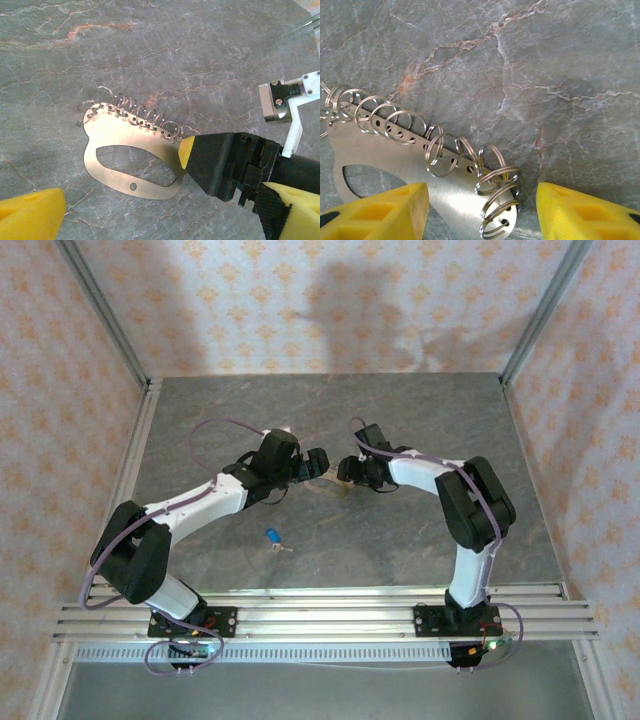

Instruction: Put the keys on the keyring

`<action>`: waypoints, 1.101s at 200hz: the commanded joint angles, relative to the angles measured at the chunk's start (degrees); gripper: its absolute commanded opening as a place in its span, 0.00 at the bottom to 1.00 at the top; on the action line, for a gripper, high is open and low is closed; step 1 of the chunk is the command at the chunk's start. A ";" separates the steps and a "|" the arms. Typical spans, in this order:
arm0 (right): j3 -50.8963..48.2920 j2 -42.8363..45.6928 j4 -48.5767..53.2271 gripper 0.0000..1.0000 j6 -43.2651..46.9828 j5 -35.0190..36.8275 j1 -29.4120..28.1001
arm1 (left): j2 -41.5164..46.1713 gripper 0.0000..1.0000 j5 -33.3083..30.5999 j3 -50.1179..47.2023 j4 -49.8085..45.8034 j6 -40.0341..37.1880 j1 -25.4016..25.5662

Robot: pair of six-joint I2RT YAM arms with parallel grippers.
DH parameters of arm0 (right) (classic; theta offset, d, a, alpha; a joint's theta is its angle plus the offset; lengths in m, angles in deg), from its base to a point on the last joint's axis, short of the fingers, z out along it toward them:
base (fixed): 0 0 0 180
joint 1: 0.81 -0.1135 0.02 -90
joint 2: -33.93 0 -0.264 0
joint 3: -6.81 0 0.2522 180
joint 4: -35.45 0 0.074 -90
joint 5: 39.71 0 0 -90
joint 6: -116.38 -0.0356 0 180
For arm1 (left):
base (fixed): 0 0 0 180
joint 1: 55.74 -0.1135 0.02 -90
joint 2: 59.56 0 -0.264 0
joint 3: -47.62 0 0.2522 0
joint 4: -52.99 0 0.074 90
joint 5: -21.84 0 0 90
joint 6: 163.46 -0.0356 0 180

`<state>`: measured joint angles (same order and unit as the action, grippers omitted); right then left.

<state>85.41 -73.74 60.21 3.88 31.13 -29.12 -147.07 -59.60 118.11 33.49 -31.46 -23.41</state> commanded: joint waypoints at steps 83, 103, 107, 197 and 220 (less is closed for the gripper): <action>-6.47 6.43 -1.74 0.56 -2.97 -6.31 -4.34 | 0.05 0.99 -1.35 2.01 0.19 0.01 1.24; -7.05 7.92 -1.82 0.56 -3.36 -6.57 -5.50 | 0.15 0.99 -1.35 1.98 0.12 0.01 1.35; -7.17 8.15 -1.74 0.56 -3.21 -6.59 -5.67 | 0.21 0.99 -1.35 1.98 0.11 -0.07 1.33; -4.77 7.14 3.40 0.57 1.40 1.49 0.01 | 0.23 0.99 -1.35 1.98 0.23 0.10 1.63; -2.68 4.34 3.32 0.57 1.58 1.40 0.03 | 0.22 0.99 -1.61 2.07 0.20 0.10 1.77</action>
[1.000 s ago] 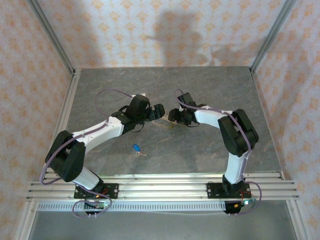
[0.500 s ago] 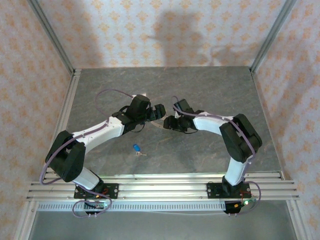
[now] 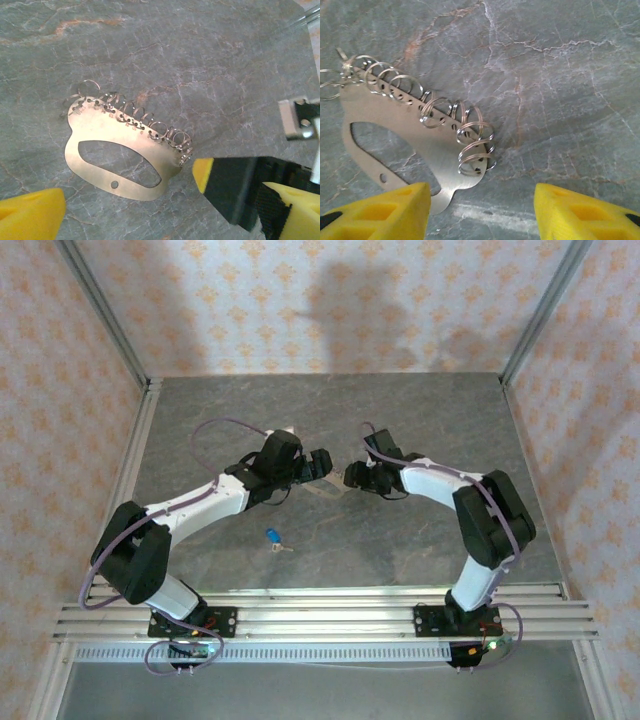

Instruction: Put the keys on the keyring

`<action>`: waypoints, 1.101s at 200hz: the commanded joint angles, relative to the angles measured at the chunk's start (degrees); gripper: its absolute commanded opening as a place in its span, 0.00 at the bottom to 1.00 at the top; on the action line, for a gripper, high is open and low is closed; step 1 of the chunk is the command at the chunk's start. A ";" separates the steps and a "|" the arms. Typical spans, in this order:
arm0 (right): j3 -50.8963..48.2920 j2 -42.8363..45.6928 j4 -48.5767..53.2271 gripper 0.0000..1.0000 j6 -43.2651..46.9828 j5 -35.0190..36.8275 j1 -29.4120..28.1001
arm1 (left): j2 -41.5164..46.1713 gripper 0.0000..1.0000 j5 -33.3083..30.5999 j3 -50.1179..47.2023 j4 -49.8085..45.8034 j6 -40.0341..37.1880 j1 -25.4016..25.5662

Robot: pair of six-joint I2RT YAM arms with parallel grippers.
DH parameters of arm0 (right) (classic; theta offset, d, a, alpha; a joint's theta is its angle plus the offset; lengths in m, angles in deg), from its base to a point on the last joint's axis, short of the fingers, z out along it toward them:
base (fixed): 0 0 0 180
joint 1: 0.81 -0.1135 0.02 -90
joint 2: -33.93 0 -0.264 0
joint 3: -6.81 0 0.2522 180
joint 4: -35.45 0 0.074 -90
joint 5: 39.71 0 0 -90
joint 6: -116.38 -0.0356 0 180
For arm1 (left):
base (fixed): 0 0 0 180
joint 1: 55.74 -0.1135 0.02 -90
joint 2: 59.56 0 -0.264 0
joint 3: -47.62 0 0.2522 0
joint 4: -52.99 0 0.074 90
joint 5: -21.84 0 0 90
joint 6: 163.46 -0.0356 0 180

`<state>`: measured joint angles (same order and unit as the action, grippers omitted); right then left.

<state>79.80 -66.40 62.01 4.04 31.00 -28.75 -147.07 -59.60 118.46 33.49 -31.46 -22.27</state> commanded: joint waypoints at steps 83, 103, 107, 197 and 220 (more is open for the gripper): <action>6.48 -7.89 -0.14 0.56 -0.12 -1.37 -0.44 | 0.23 0.99 -1.73 1.90 0.02 0.01 0.72; 6.22 -7.30 -0.53 0.56 -0.48 -2.25 -0.58 | 0.07 0.99 -1.70 1.96 0.19 0.10 0.72; 6.13 -7.11 -0.56 0.56 -0.42 -2.38 -0.68 | 0.05 0.99 -1.69 1.98 0.20 0.10 0.78; 2.17 -3.62 -1.53 0.54 -1.18 -2.69 -4.29 | -0.21 0.99 -1.63 2.03 0.38 0.19 1.10; 0.53 -2.48 -2.10 0.53 -1.77 -2.84 -4.88 | -0.21 0.99 -1.62 2.03 0.44 0.19 1.14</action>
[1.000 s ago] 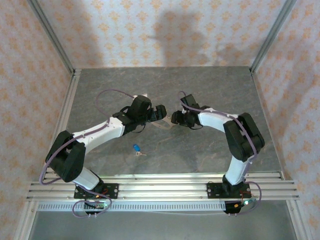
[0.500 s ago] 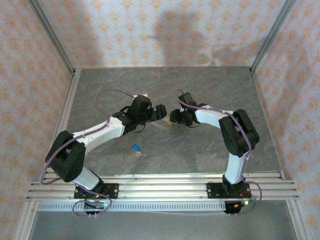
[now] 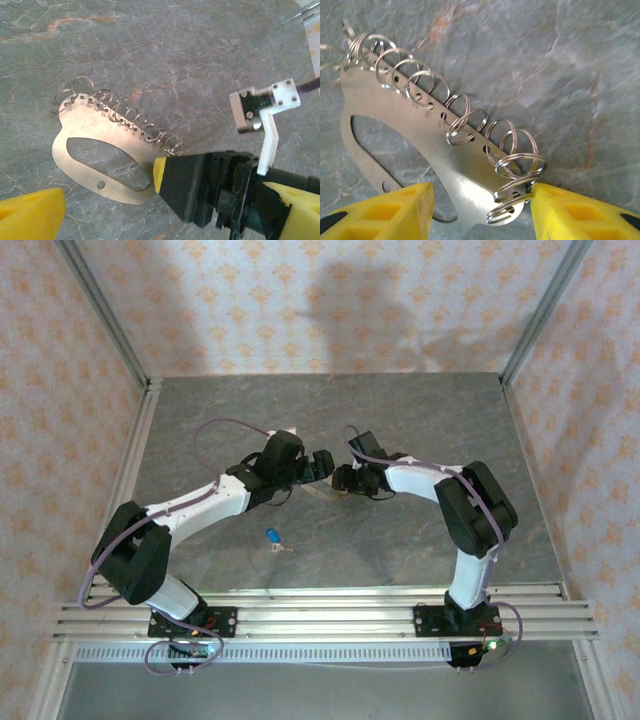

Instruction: Put the keys on the keyring

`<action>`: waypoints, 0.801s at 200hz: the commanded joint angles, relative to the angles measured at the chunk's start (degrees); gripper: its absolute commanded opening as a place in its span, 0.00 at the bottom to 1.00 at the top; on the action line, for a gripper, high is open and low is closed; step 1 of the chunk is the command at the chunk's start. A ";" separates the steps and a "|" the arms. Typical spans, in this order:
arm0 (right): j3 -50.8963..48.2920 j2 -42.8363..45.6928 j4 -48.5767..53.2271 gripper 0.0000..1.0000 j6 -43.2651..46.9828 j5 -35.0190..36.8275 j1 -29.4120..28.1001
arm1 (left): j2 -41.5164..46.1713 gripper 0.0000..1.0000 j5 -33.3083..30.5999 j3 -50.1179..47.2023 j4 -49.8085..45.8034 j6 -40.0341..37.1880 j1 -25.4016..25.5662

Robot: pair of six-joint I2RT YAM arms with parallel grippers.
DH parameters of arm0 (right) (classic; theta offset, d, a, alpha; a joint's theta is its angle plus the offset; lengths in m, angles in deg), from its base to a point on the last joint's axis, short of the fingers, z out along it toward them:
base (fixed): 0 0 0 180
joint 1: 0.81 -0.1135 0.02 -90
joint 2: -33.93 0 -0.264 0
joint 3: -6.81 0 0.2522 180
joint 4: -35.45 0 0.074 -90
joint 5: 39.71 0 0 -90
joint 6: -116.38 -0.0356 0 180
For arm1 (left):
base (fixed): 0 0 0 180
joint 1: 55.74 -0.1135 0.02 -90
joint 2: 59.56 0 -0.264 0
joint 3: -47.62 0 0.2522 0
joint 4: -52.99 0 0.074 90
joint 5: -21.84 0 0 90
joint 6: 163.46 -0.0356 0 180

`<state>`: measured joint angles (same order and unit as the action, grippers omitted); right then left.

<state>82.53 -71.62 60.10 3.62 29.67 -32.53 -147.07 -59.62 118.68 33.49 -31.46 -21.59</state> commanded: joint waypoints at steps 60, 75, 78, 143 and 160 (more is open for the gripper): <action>-7.29 6.77 -2.75 0.53 -3.82 -2.11 -3.21 | -0.30 0.99 -1.59 1.94 0.55 0.21 0.74; -8.36 8.08 -2.88 0.53 -3.91 -1.81 -3.33 | -0.38 0.99 -1.58 2.03 0.42 0.19 0.74; -8.44 8.34 -2.70 0.53 -3.78 -1.59 -3.34 | -0.43 0.99 -1.51 2.11 0.39 0.12 0.74; -4.46 6.59 2.04 0.53 0.34 5.24 -1.83 | -0.39 0.99 -1.64 2.42 -0.32 -0.16 0.83; -3.27 5.10 1.86 0.53 0.35 5.07 -1.03 | -0.30 0.99 -1.77 2.56 -0.42 -0.25 0.83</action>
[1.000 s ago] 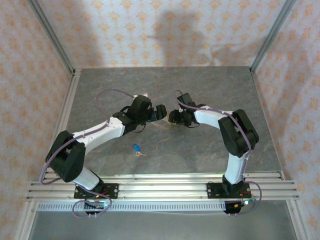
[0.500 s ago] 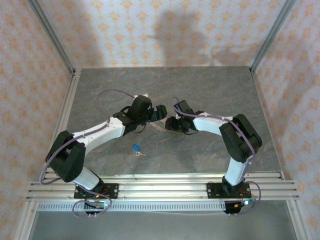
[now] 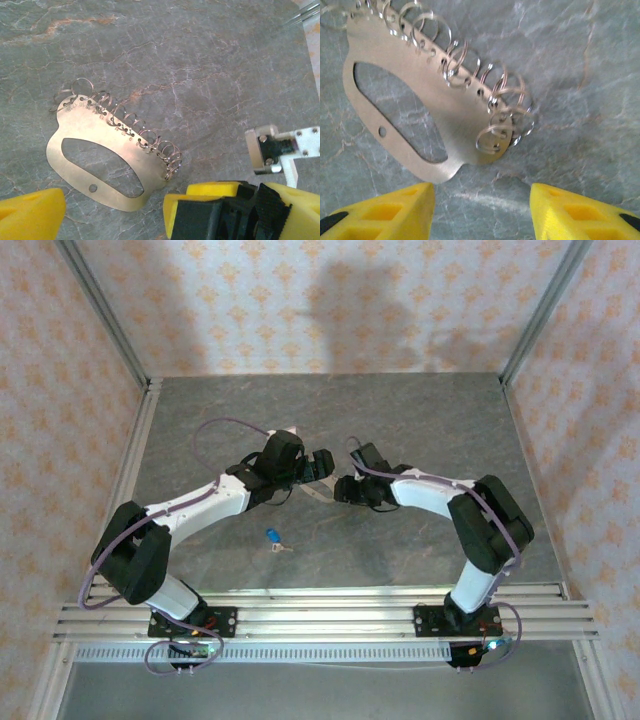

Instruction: Put the keys on the keyring

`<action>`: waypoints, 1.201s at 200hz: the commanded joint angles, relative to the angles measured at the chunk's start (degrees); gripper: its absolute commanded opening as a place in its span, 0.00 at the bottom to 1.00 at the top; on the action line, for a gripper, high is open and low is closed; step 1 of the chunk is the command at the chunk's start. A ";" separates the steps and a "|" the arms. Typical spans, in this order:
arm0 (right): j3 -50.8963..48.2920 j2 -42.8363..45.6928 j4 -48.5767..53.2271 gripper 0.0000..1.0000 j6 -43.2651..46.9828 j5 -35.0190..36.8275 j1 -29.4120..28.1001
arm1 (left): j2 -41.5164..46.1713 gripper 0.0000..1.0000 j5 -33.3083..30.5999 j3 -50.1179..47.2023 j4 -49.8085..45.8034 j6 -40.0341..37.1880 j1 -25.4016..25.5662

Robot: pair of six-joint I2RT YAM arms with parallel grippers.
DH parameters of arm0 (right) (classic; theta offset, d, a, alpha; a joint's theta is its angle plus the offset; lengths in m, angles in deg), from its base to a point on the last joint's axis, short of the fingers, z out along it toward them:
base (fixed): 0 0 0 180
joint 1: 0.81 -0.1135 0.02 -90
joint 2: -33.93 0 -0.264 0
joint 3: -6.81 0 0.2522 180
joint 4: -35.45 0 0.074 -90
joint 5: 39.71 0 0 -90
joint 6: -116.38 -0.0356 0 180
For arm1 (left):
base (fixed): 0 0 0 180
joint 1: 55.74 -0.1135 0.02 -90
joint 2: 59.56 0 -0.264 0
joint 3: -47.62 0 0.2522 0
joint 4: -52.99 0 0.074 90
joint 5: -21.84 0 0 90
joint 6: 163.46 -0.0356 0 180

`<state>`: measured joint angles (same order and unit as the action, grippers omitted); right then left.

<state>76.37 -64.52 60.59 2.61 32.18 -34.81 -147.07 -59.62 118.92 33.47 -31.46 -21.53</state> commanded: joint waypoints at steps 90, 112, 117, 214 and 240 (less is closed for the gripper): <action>6.17 -7.06 -0.33 0.52 1.36 -1.00 1.69 | -0.88 0.99 -1.59 3.15 -0.81 -0.27 0.89; 6.52 -7.24 -0.31 0.49 1.44 -1.36 1.66 | -1.06 0.99 -1.61 3.19 -0.66 -0.25 0.94; 6.63 -7.28 -0.33 0.48 1.42 -1.48 1.66 | -1.09 0.99 -1.57 3.17 -0.66 -0.25 1.02; 4.07 -3.62 -0.83 0.36 0.74 -3.89 1.40 | -1.60 0.99 -1.59 3.08 -0.13 -0.16 1.24; 3.63 -2.84 -0.83 0.36 0.65 -4.41 0.98 | -1.62 0.99 -1.59 3.02 0.05 -0.07 1.29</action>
<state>80.89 -70.03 60.30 3.64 28.57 -33.06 -148.09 -59.65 120.60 33.47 -31.46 -20.85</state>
